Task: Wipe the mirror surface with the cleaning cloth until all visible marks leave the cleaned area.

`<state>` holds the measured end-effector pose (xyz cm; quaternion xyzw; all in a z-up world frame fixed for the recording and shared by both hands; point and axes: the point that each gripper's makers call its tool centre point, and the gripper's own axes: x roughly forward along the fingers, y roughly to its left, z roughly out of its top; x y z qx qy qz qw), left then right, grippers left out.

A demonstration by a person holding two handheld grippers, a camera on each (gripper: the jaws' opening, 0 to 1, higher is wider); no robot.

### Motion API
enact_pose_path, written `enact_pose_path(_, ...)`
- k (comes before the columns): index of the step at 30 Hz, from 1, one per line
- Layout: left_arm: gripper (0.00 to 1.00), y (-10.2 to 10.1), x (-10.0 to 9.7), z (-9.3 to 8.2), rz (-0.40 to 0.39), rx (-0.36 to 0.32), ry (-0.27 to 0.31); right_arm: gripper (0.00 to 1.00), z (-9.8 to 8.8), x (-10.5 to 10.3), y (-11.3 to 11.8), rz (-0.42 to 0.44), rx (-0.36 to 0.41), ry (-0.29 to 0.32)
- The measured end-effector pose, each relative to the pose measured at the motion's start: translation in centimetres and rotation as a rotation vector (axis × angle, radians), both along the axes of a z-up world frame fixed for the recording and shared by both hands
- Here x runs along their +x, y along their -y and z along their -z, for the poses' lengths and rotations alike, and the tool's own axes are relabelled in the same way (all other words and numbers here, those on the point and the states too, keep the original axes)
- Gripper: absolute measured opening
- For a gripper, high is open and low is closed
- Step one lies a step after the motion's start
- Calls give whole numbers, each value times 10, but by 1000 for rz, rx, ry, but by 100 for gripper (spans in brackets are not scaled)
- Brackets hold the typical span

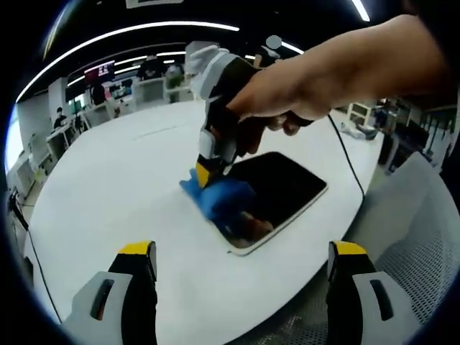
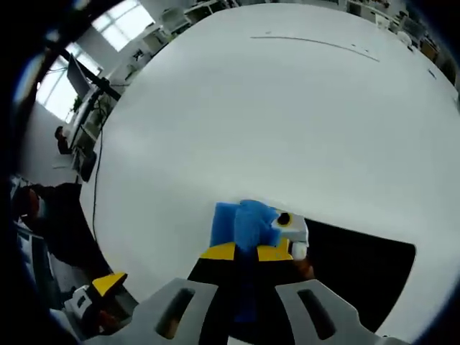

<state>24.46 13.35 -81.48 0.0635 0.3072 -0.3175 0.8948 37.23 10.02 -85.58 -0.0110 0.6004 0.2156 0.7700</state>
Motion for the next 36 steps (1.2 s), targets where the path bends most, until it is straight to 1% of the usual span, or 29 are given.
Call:
enact_pose_path(4,100,-1,0,0,-5,-4,-1,2,1,8,0,3,-2,1)
enact_pose_path(9,100,0,-1,-1,-2,-8,-2,2,1,12,0,-4,-4,7)
enact_pose_path(11,100,-1,-1,-1,-4,-4,-6,2,0,11,0,-29,-9,6)
enact_pose_path(13,100,-1,-2,-1,-15,-7,-18,2,0,11,0,-22,-5,1)
enact_pose_path(15,100,-1,-1,-3,-21,-20,-17,3,0,10,1,-20,3,-3)
enact_pose_path(20,100,2,-2,-5,-8,-25,-12,2,0,10,1,-25,17,-9)
enact_pose_path(22,100,4,-1,-7,2,-31,5,2,0,10,1,-44,14,3)
enact_pose_path(28,100,4,-1,-5,-1,-31,-9,3,0,11,7,-49,11,17)
enact_pose_path(30,100,5,-2,-6,5,-39,-7,3,-1,9,9,-67,21,19)
enact_pose_path(32,100,7,-1,-7,10,-45,1,3,-2,8,13,-78,10,19)
enact_pose_path(34,100,8,0,-9,14,-50,13,3,-1,9,15,-96,14,27)
enact_pose_path(36,100,7,-1,-6,10,-46,-1,3,-1,9,19,-109,3,42)
